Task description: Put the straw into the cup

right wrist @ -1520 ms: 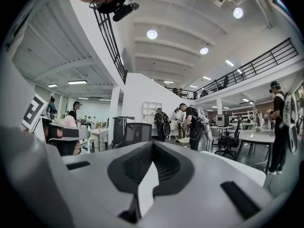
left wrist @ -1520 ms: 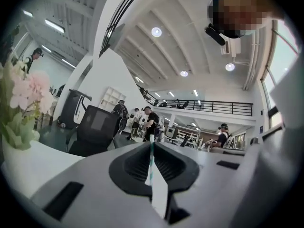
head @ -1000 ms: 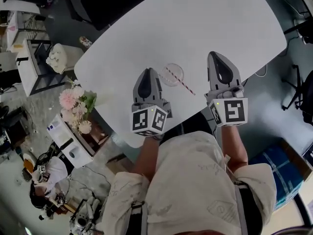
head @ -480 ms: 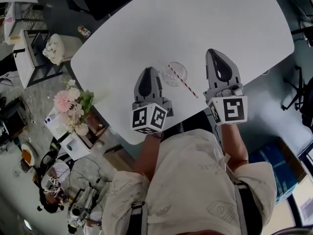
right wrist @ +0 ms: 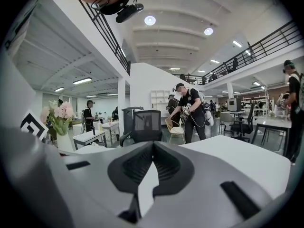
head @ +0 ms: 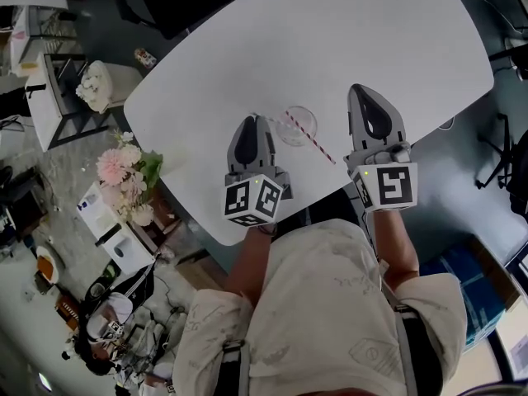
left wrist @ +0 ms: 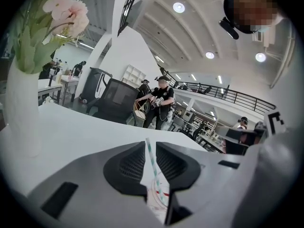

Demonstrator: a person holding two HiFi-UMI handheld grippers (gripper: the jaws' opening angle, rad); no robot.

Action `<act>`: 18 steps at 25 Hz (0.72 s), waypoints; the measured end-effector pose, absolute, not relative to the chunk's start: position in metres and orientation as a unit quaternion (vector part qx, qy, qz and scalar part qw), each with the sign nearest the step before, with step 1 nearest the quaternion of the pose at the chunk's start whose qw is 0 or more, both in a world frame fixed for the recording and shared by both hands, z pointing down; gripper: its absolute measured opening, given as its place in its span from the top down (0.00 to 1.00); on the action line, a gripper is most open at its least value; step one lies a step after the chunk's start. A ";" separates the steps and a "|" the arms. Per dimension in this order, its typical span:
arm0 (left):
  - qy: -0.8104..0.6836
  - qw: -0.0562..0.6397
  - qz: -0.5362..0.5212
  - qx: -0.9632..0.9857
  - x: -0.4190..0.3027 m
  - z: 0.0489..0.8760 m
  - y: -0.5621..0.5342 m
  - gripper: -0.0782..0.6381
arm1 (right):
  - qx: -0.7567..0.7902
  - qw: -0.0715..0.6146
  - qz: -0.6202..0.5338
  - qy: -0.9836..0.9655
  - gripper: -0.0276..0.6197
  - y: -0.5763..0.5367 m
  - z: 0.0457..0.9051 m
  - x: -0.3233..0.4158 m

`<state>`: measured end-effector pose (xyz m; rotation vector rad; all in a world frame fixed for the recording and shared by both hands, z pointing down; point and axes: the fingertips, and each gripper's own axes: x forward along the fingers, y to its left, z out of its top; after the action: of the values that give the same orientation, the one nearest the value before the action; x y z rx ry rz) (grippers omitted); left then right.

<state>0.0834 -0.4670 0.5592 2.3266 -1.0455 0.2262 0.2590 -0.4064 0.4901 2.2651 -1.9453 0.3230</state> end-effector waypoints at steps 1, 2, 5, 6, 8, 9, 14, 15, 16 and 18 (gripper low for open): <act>-0.390 0.285 0.084 0.871 0.082 0.557 -0.466 0.82 | 0.753 0.069 0.105 -0.646 0.95 -0.405 0.487 0.257; -0.390 0.283 0.083 0.872 0.079 0.555 -0.465 0.82 | 0.754 0.069 0.103 -0.646 0.95 -0.404 0.484 0.254; -0.391 0.278 0.076 0.874 0.068 0.547 -0.463 0.82 | 0.756 0.069 0.091 -0.645 0.95 -0.399 0.473 0.244; -0.390 0.276 0.073 0.875 0.064 0.544 -0.462 0.82 | 0.757 0.069 0.086 -0.644 0.95 -0.397 0.469 0.241; -0.388 0.272 0.067 0.878 0.055 0.537 -0.457 0.82 | 0.760 0.070 0.075 -0.642 0.95 -0.390 0.460 0.233; -0.387 0.269 0.064 0.879 0.050 0.533 -0.454 0.82 | 0.762 0.070 0.069 -0.640 0.95 -0.385 0.455 0.229; -0.379 0.253 0.041 0.889 0.021 0.508 -0.430 0.82 | 0.777 0.070 0.041 -0.624 0.95 -0.353 0.424 0.208; -0.376 0.247 0.035 0.892 0.015 0.500 -0.425 0.82 | 0.780 0.070 0.034 -0.622 0.95 -0.346 0.418 0.202; -0.373 0.238 0.029 0.896 0.009 0.492 -0.420 0.82 | 0.781 0.070 0.026 -0.619 0.95 -0.339 0.411 0.195; -0.369 0.213 0.017 0.905 -0.004 0.473 -0.413 0.82 | 0.786 0.069 0.013 -0.614 0.95 -0.328 0.398 0.181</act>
<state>-0.0041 -0.4134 0.4734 2.5105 -1.0228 0.0467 0.1814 -0.3281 0.3984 2.3662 -1.8503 0.0391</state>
